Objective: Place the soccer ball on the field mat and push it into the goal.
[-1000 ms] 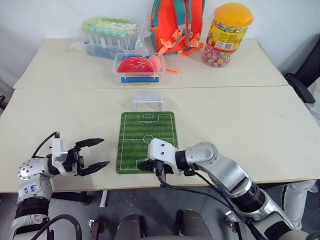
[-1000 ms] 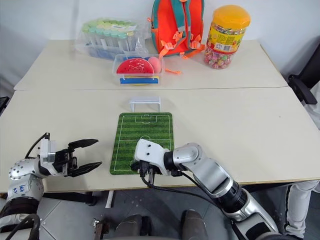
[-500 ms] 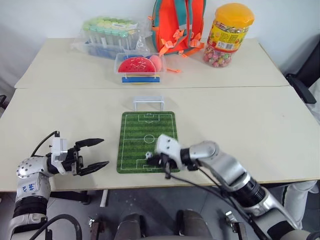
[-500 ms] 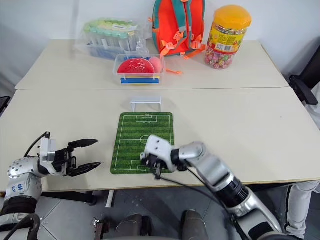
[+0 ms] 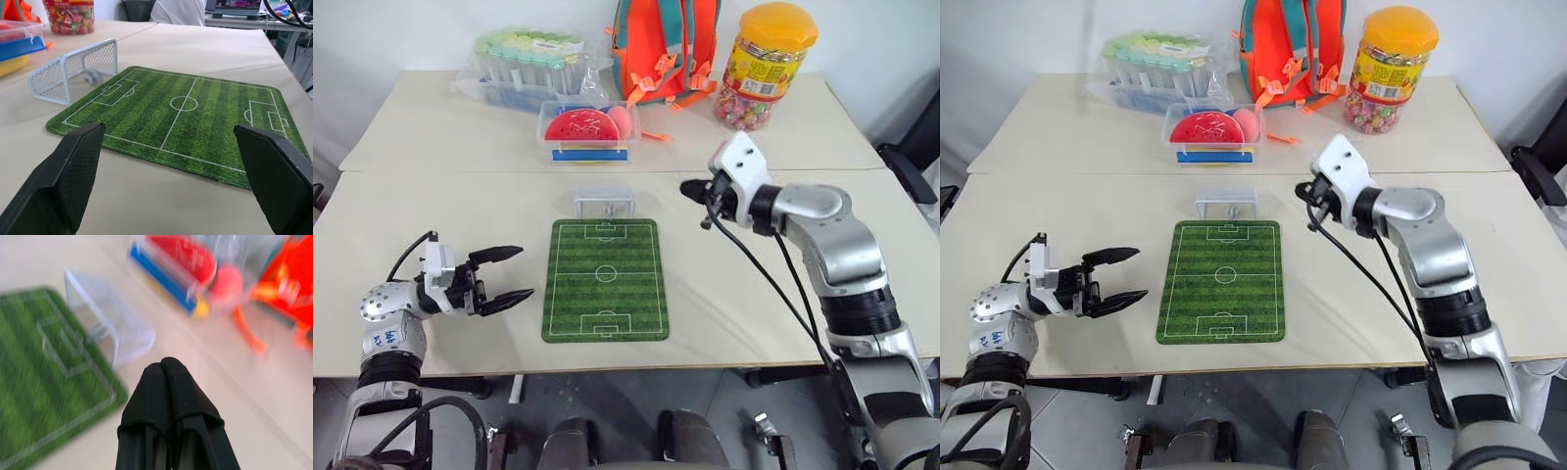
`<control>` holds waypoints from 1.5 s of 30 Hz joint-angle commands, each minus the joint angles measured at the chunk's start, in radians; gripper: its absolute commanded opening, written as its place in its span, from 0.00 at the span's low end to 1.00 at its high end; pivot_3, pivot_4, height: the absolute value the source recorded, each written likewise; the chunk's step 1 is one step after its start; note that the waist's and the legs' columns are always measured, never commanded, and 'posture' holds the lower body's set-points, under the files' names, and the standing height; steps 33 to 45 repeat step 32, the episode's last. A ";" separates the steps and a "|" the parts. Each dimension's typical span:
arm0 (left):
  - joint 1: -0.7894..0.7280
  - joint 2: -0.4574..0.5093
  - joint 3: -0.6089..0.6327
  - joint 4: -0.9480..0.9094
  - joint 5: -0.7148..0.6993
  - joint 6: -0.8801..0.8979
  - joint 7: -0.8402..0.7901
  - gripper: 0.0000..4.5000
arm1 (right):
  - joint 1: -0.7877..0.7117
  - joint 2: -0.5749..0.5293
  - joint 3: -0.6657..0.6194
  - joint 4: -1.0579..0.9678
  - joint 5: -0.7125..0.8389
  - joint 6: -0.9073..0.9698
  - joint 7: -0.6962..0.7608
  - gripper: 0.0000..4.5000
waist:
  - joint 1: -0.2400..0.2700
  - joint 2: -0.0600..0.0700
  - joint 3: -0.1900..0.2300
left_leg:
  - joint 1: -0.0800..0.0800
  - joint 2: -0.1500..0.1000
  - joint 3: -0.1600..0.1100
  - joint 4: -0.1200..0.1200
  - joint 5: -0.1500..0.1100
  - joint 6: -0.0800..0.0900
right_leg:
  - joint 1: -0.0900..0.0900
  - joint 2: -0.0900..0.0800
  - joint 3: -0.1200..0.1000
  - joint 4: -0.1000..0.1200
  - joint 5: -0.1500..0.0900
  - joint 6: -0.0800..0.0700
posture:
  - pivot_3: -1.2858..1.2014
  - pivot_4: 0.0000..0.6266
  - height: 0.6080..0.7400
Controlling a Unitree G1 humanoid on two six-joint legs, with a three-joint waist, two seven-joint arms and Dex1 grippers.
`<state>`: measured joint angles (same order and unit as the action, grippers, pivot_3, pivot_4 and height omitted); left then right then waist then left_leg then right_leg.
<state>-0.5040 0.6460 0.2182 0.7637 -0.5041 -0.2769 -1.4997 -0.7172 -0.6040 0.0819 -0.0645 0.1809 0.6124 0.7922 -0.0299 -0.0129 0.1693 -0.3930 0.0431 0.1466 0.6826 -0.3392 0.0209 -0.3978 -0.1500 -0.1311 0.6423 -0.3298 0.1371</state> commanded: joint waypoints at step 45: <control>0.075 0.132 0.078 -0.096 0.057 0.143 0.064 1.00 | 0.647 -0.227 -0.387 0.034 0.302 -0.404 0.414 1.00 | 0.005 -0.001 0.001 | 0.006 0.002 0.000 0.002 0.000 0.001 | 0.005 0.000 0.003 -0.005 0.000 0.000 | 0.52 0.24 1.00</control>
